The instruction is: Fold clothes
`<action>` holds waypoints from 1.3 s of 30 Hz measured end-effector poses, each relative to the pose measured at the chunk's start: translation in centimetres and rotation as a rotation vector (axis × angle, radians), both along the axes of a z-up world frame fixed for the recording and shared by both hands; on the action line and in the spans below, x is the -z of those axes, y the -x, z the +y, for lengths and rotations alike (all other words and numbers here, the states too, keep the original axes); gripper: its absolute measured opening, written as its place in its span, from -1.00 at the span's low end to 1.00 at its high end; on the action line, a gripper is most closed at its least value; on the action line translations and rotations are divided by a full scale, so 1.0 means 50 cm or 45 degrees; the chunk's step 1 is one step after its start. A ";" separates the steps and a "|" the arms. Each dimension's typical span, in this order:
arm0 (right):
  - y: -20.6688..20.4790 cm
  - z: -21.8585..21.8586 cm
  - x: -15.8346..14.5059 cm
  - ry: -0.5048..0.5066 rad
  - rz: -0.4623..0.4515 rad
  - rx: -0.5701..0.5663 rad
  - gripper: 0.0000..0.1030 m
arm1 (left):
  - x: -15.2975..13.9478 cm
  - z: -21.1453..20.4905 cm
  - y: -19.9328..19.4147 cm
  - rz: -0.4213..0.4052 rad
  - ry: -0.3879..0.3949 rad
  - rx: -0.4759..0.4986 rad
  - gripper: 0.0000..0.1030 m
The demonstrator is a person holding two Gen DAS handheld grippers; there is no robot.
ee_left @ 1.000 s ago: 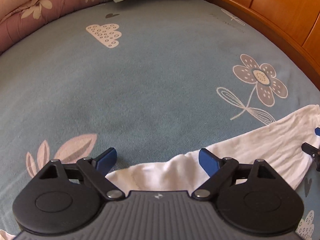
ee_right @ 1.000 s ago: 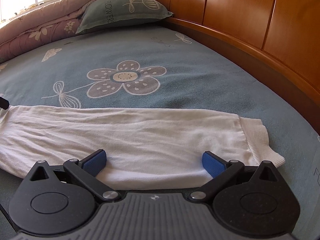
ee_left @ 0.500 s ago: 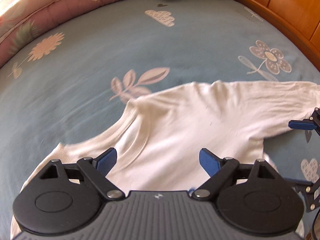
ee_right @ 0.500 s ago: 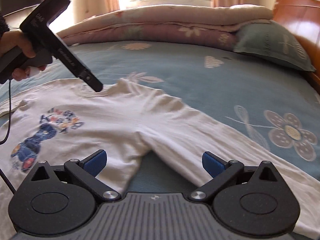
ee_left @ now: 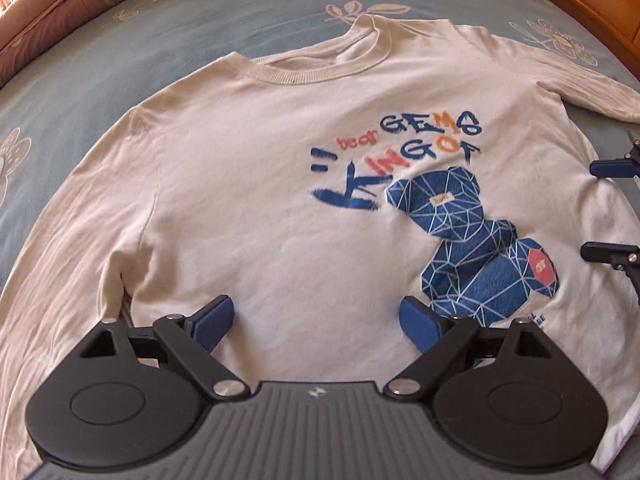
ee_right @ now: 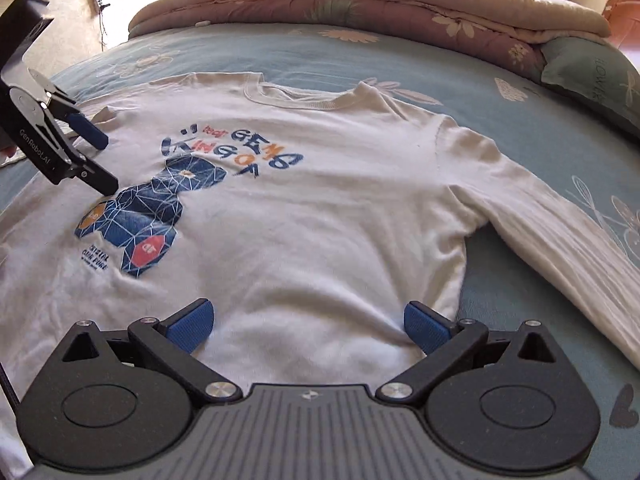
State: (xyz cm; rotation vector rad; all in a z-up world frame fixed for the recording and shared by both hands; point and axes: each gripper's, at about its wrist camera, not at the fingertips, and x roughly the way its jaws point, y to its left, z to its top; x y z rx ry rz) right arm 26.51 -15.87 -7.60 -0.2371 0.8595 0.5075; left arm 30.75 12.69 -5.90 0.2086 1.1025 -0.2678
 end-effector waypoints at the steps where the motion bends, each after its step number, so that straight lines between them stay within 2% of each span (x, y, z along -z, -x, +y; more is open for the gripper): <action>1: 0.002 0.004 -0.006 0.041 0.017 -0.008 1.00 | 0.000 0.006 0.009 -0.012 0.009 -0.002 0.75; 4: 0.000 0.023 -0.027 0.062 0.027 0.029 1.00 | -0.011 0.012 0.028 -0.068 0.039 0.038 0.75; 7: 0.003 0.064 -0.031 0.041 0.044 0.019 1.00 | 0.003 0.010 0.052 -0.045 0.025 0.125 0.75; 9: 0.012 0.084 -0.016 0.046 0.113 -0.002 1.00 | 0.018 0.017 0.075 -0.023 0.016 0.167 0.76; 13: 0.069 0.069 -0.005 0.058 0.129 0.026 1.00 | 0.014 0.053 0.117 0.016 0.044 0.199 0.81; 17: 0.066 0.069 -0.032 0.123 0.208 0.092 1.00 | -0.018 0.079 0.101 -0.005 0.104 0.177 0.81; 20: 0.021 0.095 -0.064 0.087 0.102 0.079 1.00 | -0.040 0.092 0.031 -0.083 0.189 0.098 0.81; 26: -0.163 0.191 -0.069 0.012 -0.086 -0.015 1.00 | -0.045 0.091 -0.138 -0.238 0.354 -0.035 0.81; 28: -0.222 0.210 -0.055 -0.018 -0.093 -0.016 1.00 | -0.037 0.091 -0.185 -0.246 0.396 -0.065 0.81; 33: -0.299 0.204 -0.005 -0.113 0.053 0.024 1.00 | 0.008 0.105 -0.254 -0.141 0.488 -0.184 0.81; 39: -0.346 0.207 0.014 -0.159 -0.025 0.062 1.00 | 0.038 0.101 -0.317 -0.172 0.436 -0.181 0.82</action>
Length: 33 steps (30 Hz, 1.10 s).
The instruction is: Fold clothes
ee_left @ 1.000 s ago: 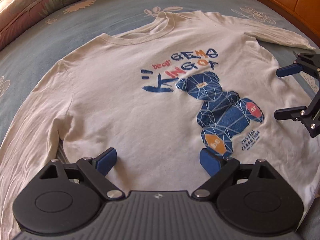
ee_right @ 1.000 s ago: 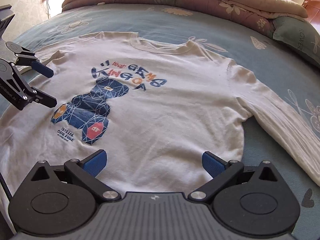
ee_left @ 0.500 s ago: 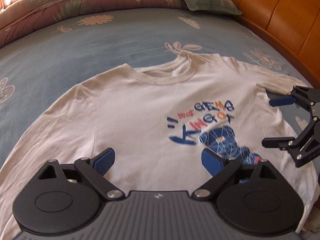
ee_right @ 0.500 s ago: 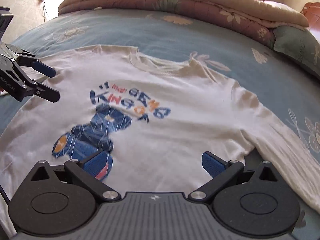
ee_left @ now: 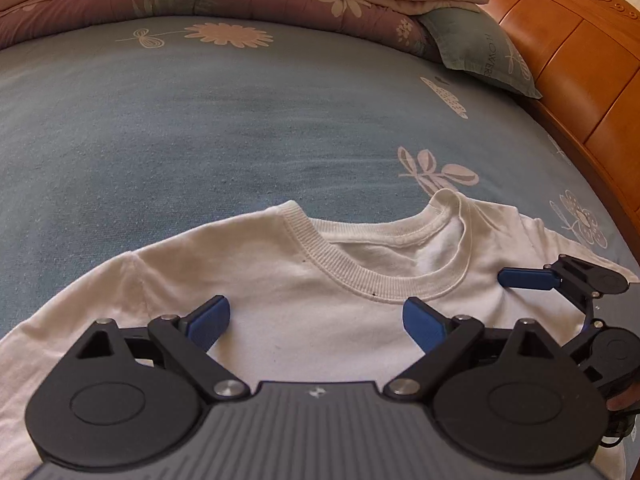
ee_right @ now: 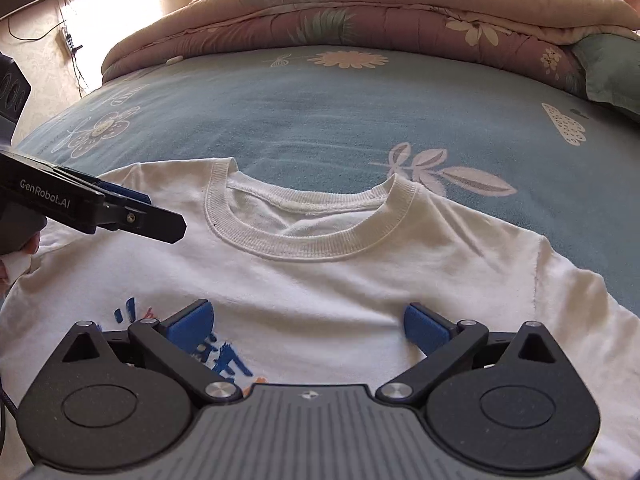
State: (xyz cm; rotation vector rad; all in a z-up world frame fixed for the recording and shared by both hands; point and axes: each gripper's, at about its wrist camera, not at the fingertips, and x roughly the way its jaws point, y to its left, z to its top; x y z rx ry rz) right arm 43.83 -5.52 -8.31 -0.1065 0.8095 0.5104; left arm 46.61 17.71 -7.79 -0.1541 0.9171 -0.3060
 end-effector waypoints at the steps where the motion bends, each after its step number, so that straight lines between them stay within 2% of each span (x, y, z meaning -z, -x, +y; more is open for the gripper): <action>1: -0.018 0.008 0.002 0.012 -0.018 -0.004 1.00 | 0.002 -0.002 -0.016 -0.008 -0.005 0.001 0.83; 5: -0.082 0.030 0.005 0.056 -0.038 -0.023 1.00 | 0.000 -0.019 -0.069 -0.023 -0.022 0.004 0.88; 8: -0.095 0.027 -0.011 0.054 -0.026 -0.021 1.00 | -0.019 -0.019 -0.071 -0.007 0.000 -0.003 0.88; 12: -0.059 -0.003 -0.044 0.046 -0.030 0.009 1.00 | -0.048 -0.012 -0.039 0.002 0.075 0.014 0.88; 15: -0.017 -0.028 -0.039 0.096 0.003 0.044 1.00 | -0.033 -0.020 -0.029 0.048 0.133 0.066 0.89; 18: 0.005 -0.044 -0.016 0.113 0.067 0.079 1.00 | -0.005 -0.039 -0.050 0.038 0.061 0.090 0.89; 19: 0.012 -0.045 -0.010 0.117 0.055 0.083 1.00 | 0.003 -0.042 -0.064 0.025 0.044 0.079 0.89; 24: 0.015 -0.032 -0.005 0.150 0.022 0.082 1.00 | 0.000 -0.043 -0.104 0.041 0.073 0.052 0.96; 29: 0.016 -0.034 -0.034 0.106 0.025 0.105 1.00 | -0.057 -0.023 -0.048 0.044 0.065 0.090 0.95; 33: 0.053 -0.032 -0.060 0.125 -0.007 0.051 1.00 | -0.099 -0.013 0.045 0.026 -0.028 0.160 0.95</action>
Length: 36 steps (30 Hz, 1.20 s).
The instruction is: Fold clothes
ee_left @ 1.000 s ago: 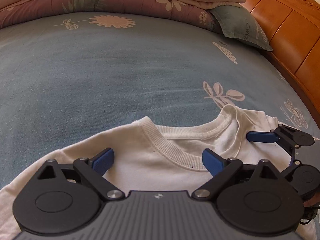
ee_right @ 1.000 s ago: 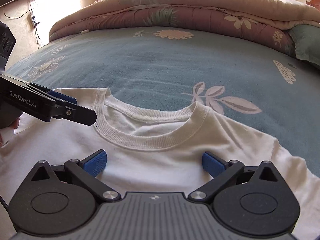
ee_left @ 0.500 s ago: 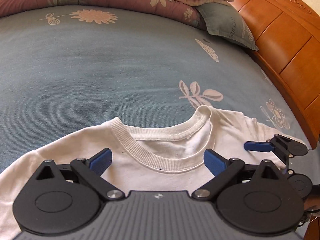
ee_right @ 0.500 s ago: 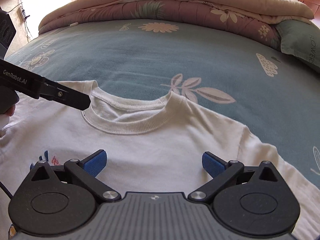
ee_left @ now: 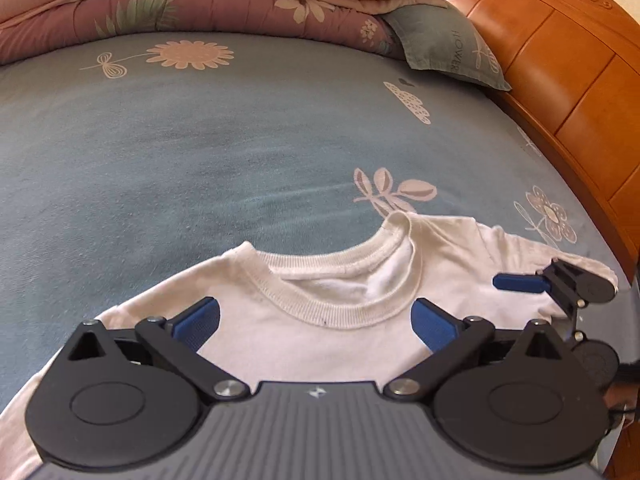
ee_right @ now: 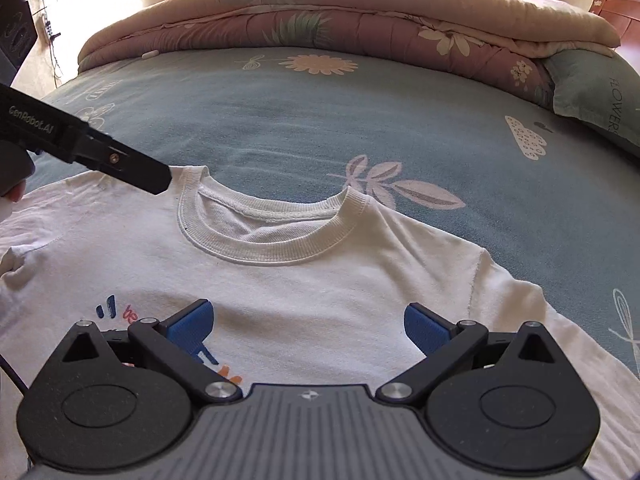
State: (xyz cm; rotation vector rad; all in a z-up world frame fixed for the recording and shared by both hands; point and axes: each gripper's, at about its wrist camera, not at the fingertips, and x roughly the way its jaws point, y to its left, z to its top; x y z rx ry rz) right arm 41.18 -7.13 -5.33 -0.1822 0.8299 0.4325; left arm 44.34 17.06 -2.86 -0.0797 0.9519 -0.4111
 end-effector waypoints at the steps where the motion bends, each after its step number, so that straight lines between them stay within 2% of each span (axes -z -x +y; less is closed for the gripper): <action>1: 0.014 0.000 -0.005 0.007 0.003 -0.015 1.00 | -0.007 -0.002 0.030 -0.011 -0.045 0.027 0.95; 5: 0.079 -0.005 -0.013 0.018 0.037 -0.101 1.00 | 0.000 -0.019 0.151 -0.013 -0.216 0.139 0.95; 9: 0.159 0.002 0.001 0.039 0.083 -0.221 1.00 | 0.031 -0.044 0.267 0.013 -0.319 0.249 0.95; 12: 0.215 0.006 0.028 0.076 0.121 -0.295 1.00 | 0.055 -0.066 0.343 0.022 -0.357 0.353 0.95; 14: 0.253 -0.014 0.036 0.057 0.096 -0.295 1.00 | 0.068 -0.066 0.383 0.064 -0.343 0.378 0.95; 16: 0.288 -0.041 0.034 0.065 0.110 -0.309 1.00 | 0.078 -0.057 0.426 0.087 -0.374 0.400 0.95; 20: 0.341 -0.086 0.026 0.139 0.192 -0.345 1.00 | 0.073 -0.037 0.472 0.121 -0.415 0.416 0.96; 23: 0.372 -0.101 0.013 0.175 0.216 -0.386 1.00 | 0.055 -0.047 0.488 0.084 -0.416 0.436 0.95; 26: 0.400 -0.073 0.004 0.114 0.193 -0.523 1.00 | 0.056 -0.084 0.511 0.022 -0.396 0.553 0.95; 28: 0.420 -0.047 0.010 0.082 0.205 -0.629 1.00 | 0.067 -0.103 0.528 0.027 -0.390 0.619 0.95; 30: 0.453 -0.035 0.024 0.143 0.166 -0.735 1.00 | 0.082 -0.112 0.553 0.057 -0.393 0.678 0.95; 32: 0.483 -0.037 0.035 0.203 0.110 -0.826 1.00 | 0.089 -0.097 0.583 0.069 -0.436 0.697 0.95; 36: 0.489 -0.097 0.022 0.240 0.173 -0.747 1.00 | 0.083 -0.058 0.612 0.138 -0.498 0.634 0.97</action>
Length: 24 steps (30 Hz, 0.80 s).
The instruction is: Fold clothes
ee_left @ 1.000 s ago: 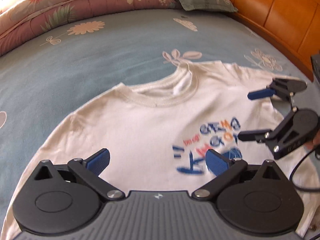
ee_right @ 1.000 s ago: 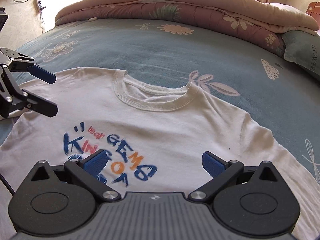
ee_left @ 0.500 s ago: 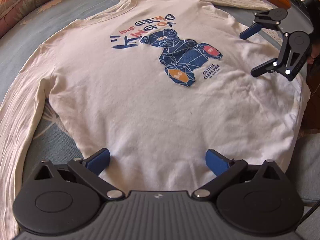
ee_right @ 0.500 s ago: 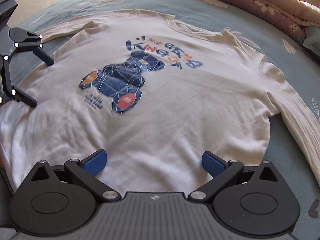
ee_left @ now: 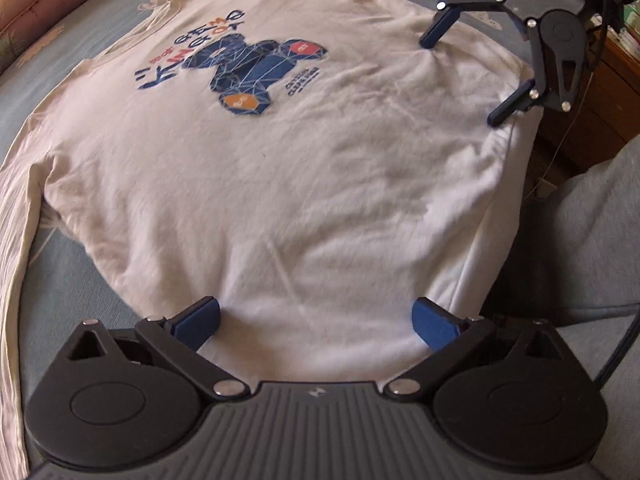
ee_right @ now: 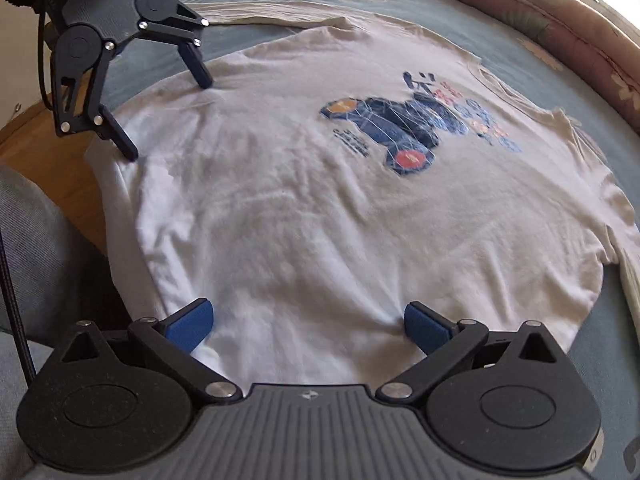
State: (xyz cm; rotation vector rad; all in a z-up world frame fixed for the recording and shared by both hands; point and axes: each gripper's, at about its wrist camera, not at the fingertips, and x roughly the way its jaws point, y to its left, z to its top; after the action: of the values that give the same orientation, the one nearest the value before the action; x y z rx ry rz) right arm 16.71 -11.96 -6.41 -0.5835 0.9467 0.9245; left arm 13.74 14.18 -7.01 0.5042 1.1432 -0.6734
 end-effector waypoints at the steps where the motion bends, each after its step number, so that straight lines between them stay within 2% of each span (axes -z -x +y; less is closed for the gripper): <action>1: -0.001 -0.007 -0.005 0.030 0.006 0.015 1.00 | -0.006 0.002 -0.001 0.003 -0.005 -0.018 0.96; 4: -0.008 -0.013 -0.014 0.034 -0.003 0.043 1.00 | -0.018 -0.011 -0.006 0.002 0.027 -0.029 0.95; 6: -0.015 -0.009 -0.003 0.045 0.032 0.059 1.00 | -0.005 -0.014 -0.006 0.078 0.043 -0.058 0.95; 9: -0.012 -0.028 0.007 0.019 0.039 0.053 1.00 | 0.005 0.008 0.012 0.115 0.021 -0.116 0.97; 13: -0.018 -0.041 0.003 0.031 0.064 0.076 1.00 | -0.016 0.021 0.002 0.181 0.019 -0.126 0.93; 15: -0.028 -0.030 -0.005 0.038 0.064 0.070 1.00 | -0.032 0.023 -0.024 0.133 0.036 -0.136 0.93; 19: -0.066 -0.001 -0.028 -0.052 -0.019 0.086 1.00 | -0.042 0.011 -0.110 -0.025 0.062 -0.168 0.93; 22: -0.108 0.028 -0.029 -0.101 -0.054 0.110 1.00 | -0.029 -0.002 -0.171 -0.071 0.084 -0.210 0.93; 24: -0.126 0.035 -0.019 -0.102 -0.054 0.119 1.00 | -0.015 0.000 -0.190 -0.059 0.068 -0.226 0.93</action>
State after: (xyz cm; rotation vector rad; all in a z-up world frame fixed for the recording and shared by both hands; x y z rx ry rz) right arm 23.01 -10.21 -5.44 -0.4851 0.8879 0.8590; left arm 23.22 14.20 -6.26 0.3663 1.1091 -0.5347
